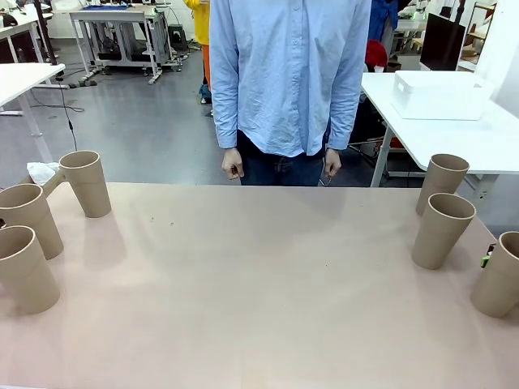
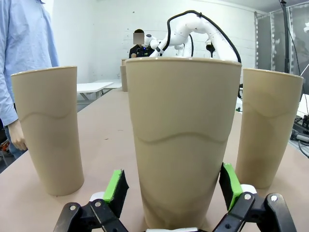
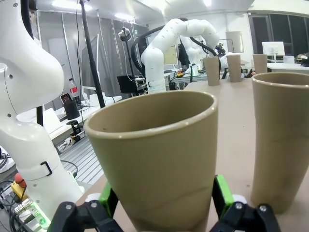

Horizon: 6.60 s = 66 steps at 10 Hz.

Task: Stack the cups and store them in the basket.
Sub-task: Pick up two Reusable plastic cups , one in each hand.

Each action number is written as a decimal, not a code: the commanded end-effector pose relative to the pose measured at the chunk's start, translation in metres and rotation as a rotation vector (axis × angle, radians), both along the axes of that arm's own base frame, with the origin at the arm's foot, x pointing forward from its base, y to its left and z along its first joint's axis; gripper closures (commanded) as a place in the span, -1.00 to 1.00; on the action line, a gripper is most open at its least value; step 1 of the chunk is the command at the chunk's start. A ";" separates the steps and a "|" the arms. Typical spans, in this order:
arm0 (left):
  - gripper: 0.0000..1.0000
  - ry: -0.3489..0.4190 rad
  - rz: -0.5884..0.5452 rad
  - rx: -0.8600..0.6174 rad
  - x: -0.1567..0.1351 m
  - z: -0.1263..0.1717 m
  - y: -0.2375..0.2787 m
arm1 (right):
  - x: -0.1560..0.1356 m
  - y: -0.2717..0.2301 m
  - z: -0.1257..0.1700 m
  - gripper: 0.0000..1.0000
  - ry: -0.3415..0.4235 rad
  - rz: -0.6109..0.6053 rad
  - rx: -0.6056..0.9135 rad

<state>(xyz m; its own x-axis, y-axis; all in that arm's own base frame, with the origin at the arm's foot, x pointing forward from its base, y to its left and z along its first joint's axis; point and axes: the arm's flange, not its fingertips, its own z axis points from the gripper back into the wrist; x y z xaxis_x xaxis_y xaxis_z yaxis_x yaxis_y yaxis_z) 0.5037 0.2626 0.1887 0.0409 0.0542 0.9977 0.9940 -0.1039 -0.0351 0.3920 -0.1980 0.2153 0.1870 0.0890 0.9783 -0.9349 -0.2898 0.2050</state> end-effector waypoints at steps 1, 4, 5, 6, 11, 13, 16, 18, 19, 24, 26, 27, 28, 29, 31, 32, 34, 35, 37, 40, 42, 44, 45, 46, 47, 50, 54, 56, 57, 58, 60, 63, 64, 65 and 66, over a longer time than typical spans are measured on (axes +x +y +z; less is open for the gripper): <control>-1.00 -0.016 0.033 -0.005 -0.009 0.008 -0.012 | -0.004 0.006 0.004 -1.00 -0.017 -0.004 0.011; -1.00 -0.048 0.067 -0.002 -0.021 0.013 -0.020 | -0.007 0.006 0.005 -1.00 -0.016 -0.010 0.007; -1.00 -0.056 0.072 -0.004 -0.024 0.015 -0.023 | -0.008 0.006 0.005 -1.00 -0.015 -0.012 0.008; -1.00 -0.057 0.078 0.003 -0.027 0.013 -0.027 | -0.009 0.006 0.005 -1.00 -0.013 -0.014 0.010; -1.00 -0.067 0.070 -0.047 -0.025 0.011 -0.041 | -0.014 0.006 0.007 -1.00 -0.010 -0.002 0.028; -1.00 -0.031 0.049 -0.012 -0.011 0.009 -0.036 | -0.005 0.002 -0.001 -1.00 0.016 -0.013 -0.001; -1.00 -0.031 0.049 -0.012 -0.011 0.009 -0.036 | -0.001 0.000 -0.005 -1.00 0.067 0.005 0.033; -1.00 -0.031 0.049 -0.012 -0.011 0.009 -0.036 | 0.001 0.001 -0.008 -1.00 0.089 0.015 0.052; -1.00 -0.031 0.049 -0.012 -0.011 0.009 -0.036 | 0.000 0.002 -0.008 -1.00 0.094 0.024 0.067; -1.00 -0.031 0.049 -0.012 -0.011 0.009 -0.036 | 0.001 0.002 -0.010 -1.00 0.095 0.025 0.097; -1.00 -0.031 0.049 -0.012 -0.011 0.009 -0.036 | 0.001 0.004 -0.014 -1.00 0.072 0.026 0.078; -1.00 -0.031 0.049 -0.012 -0.011 0.009 -0.036 | 0.000 0.004 -0.016 -1.00 0.068 0.030 0.083; -1.00 -0.031 0.049 -0.012 -0.011 0.009 -0.036 | -0.001 0.004 -0.017 -1.00 0.064 0.032 0.079; -1.00 -0.031 0.049 -0.012 -0.011 0.009 -0.036 | -0.001 0.004 -0.018 -1.00 0.061 0.033 0.079; -1.00 -0.031 0.049 -0.012 -0.011 0.009 -0.036 | -0.003 0.006 -0.020 -1.00 0.050 0.041 0.080; -1.00 -0.014 0.032 -0.003 -0.011 0.008 -0.035 | -0.003 0.006 -0.020 -1.00 0.048 0.041 0.081; -1.00 -0.020 0.033 0.006 -0.013 0.009 -0.039 | -0.003 0.007 -0.020 -1.00 0.042 0.039 0.079; -1.00 -0.022 0.035 0.006 -0.012 0.009 -0.039 | -0.003 0.008 -0.021 -1.00 0.038 0.037 0.080; -0.62 -0.018 0.033 -0.001 -0.013 0.008 -0.039 | -0.003 0.008 -0.021 -0.60 0.031 0.039 0.095; -0.53 -0.025 0.044 0.007 -0.014 0.008 -0.039 | -0.003 0.008 -0.020 -0.50 0.029 0.035 0.098; -0.16 -0.062 0.053 0.007 -0.017 0.009 -0.039 | -0.004 0.008 -0.019 -0.10 0.015 0.037 0.110; 0.23 -0.058 0.016 -0.024 -0.018 0.013 -0.038 | -0.001 0.008 -0.017 0.60 0.074 0.034 0.091; 0.23 -0.024 0.032 0.000 -0.009 0.010 -0.037 | -0.001 0.008 -0.017 0.60 0.074 0.034 0.091; 0.23 -0.029 0.032 -0.005 -0.009 0.012 -0.037 | -0.001 0.007 -0.017 -0.74 0.074 0.032 0.096; -0.66 -0.046 0.017 -0.012 -0.016 0.022 -0.035 | -0.005 0.010 -0.007 -0.74 0.058 0.005 0.101; -0.66 -0.093 0.059 -0.029 -0.035 0.064 -0.036 | -0.017 0.024 0.048 -0.74 0.037 -0.188 0.103; -0.66 -0.131 0.093 -0.020 -0.068 0.125 -0.061 | -0.048 0.063 0.117 -0.74 -0.004 -0.363 0.102; -0.66 -0.103 0.081 -0.013 -0.088 0.147 -0.088 | -0.063 0.086 0.131 -0.74 -0.020 -0.434 0.083; -0.66 -0.113 0.076 -0.014 -0.098 0.154 -0.100 | -0.065 0.096 0.133 -0.74 -0.001 -0.424 0.103; -0.66 -0.139 0.106 -0.022 -0.107 0.159 -0.109 | -0.066 0.099 0.131 -0.74 0.026 -0.396 0.133; -0.66 -0.115 0.052 -0.020 -0.095 0.152 -0.097 | -0.065 0.077 0.122 -0.74 -0.041 -0.390 0.105; -0.66 -0.115 0.052 -0.020 -0.095 0.152 -0.097 | -0.065 0.077 0.122 -0.74 -0.041 -0.390 0.105; -0.66 -0.110 0.060 -0.012 -0.100 0.150 -0.102 | -0.067 0.081 0.121 -0.74 -0.023 -0.396 0.107; -0.66 -0.157 0.046 -0.021 -0.100 0.166 -0.125 | -0.068 0.094 0.132 -0.74 -0.064 -0.412 0.162; -0.66 -0.162 0.040 -0.005 -0.098 0.176 -0.141 | -0.068 0.102 0.145 -0.74 -0.070 -0.422 0.165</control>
